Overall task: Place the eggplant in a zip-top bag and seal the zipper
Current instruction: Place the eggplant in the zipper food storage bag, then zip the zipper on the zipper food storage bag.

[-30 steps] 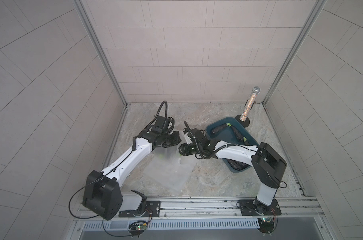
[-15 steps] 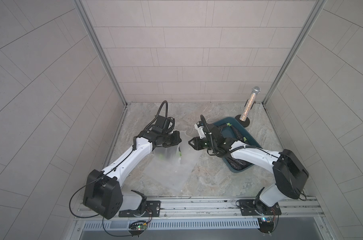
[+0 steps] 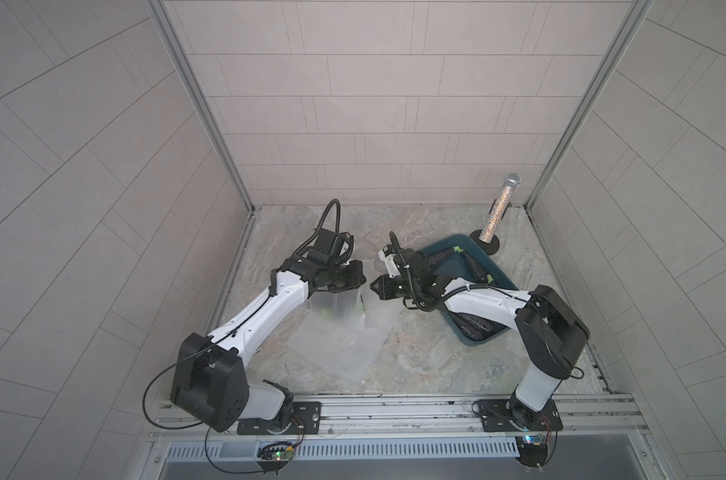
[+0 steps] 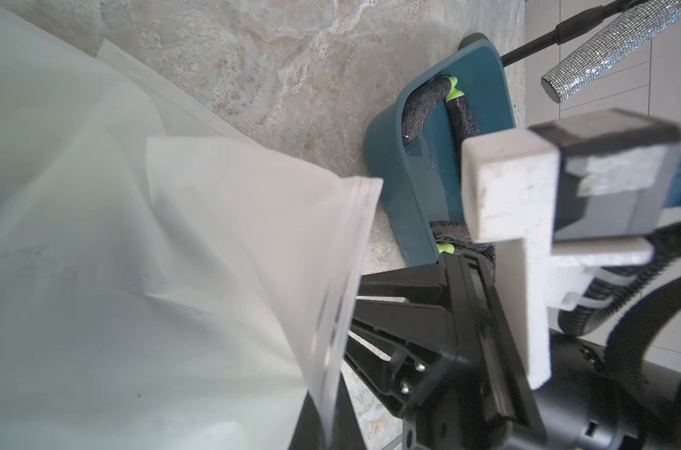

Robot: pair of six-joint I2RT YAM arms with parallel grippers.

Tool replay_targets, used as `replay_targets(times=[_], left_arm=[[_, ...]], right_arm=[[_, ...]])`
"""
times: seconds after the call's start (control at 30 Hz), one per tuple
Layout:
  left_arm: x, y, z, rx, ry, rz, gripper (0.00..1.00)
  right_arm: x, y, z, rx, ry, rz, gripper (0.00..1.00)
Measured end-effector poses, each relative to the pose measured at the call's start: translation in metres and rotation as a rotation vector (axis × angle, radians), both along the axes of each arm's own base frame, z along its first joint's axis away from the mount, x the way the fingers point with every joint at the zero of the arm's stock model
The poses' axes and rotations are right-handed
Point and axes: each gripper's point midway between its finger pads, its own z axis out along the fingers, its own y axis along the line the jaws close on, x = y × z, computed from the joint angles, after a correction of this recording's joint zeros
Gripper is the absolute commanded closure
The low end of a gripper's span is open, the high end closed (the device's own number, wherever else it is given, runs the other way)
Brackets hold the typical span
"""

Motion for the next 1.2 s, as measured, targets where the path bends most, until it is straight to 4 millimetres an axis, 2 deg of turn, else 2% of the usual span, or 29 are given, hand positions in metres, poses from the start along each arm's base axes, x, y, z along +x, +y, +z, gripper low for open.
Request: replay_targets(times=[0.07,0.2,0.33,0.43,0.53,0.67,0.77,0.87,1.03,1.2], left_arm=[[0.001,0.0,0.0,0.006,-0.004,-0.001,0.95],[0.004,0.002,0.003,0.022,-0.018,-0.001,0.74],[0.009,0.004,0.011,0.047,-0.054,-0.003,0.53],[0.013,0.009,0.017,0.077,-0.083,0.006,0.52],[0.013,0.017,0.02,0.141,-0.127,0.005,0.51],[0.002,0.019,0.023,0.277,-0.225,-0.039,0.48],[-0.016,0.02,0.02,0.375,-0.302,-0.085,0.44],[-0.031,0.02,0.018,0.451,-0.365,-0.13,0.44],[-0.04,0.01,0.021,0.525,-0.454,-0.182,0.42],[-0.054,-0.005,0.002,0.564,-0.508,-0.235,0.39]], right_arm=[[0.0,0.002,0.003,0.019,0.007,-0.006,1.0],[-0.001,0.001,0.005,0.038,0.032,-0.027,1.0],[-0.002,-0.01,0.01,0.042,0.06,-0.08,1.0],[0.005,-0.022,0.017,0.065,0.076,-0.145,1.0],[0.016,-0.039,0.013,0.084,0.116,-0.24,1.0],[0.026,-0.064,-0.002,0.099,0.186,-0.386,1.0],[0.031,-0.073,-0.004,0.119,0.213,-0.472,1.0],[0.035,-0.08,0.006,0.157,0.218,-0.533,1.0],[0.042,-0.091,0.032,0.24,0.205,-0.604,1.0],[0.045,-0.1,0.048,0.283,0.189,-0.647,1.0]])
